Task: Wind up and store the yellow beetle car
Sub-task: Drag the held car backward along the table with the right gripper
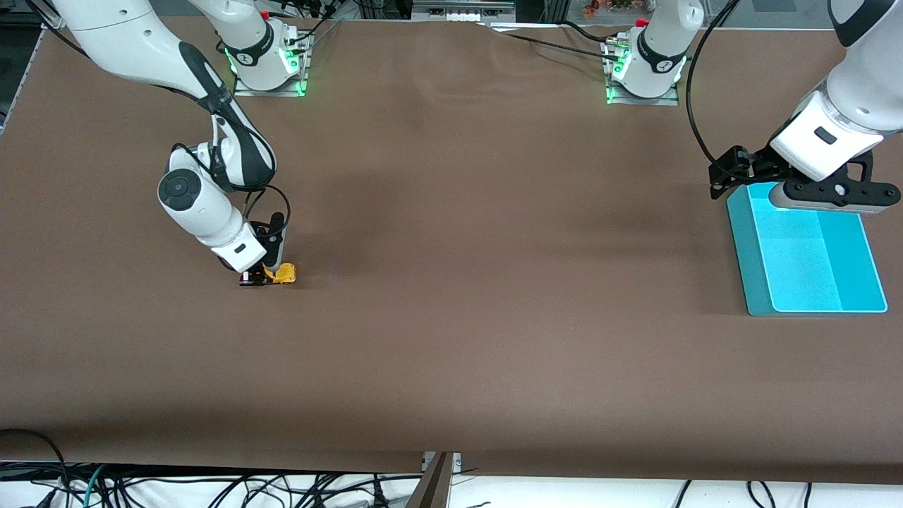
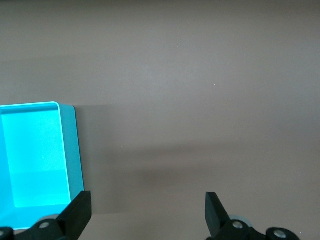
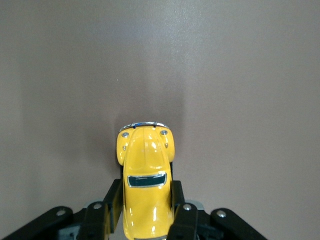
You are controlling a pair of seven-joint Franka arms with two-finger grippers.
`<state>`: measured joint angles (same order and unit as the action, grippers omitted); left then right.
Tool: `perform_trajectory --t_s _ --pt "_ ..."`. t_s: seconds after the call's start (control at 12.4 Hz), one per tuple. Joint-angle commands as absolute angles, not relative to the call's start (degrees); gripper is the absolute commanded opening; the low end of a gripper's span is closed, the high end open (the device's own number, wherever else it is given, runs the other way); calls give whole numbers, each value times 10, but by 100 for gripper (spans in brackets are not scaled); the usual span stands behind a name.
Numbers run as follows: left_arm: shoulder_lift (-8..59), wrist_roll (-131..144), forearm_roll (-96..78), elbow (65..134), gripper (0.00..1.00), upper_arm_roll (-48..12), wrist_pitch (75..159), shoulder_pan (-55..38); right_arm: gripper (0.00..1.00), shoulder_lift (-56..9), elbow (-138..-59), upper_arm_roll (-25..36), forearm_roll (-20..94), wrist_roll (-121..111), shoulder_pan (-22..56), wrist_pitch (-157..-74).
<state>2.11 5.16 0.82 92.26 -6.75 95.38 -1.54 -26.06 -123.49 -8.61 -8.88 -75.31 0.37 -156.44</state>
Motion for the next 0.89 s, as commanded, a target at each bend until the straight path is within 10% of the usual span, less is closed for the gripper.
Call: perform_trajectory --t_s 0.0,0.8 --pt "25 54 6 910 100 -68 947 -15 15 -275 -1230 -92 -92 -767 -15 -1567" --pt "25 54 6 910 100 -68 947 -16 16 -308 -1230 -92 -92 -855 -95 -1571"
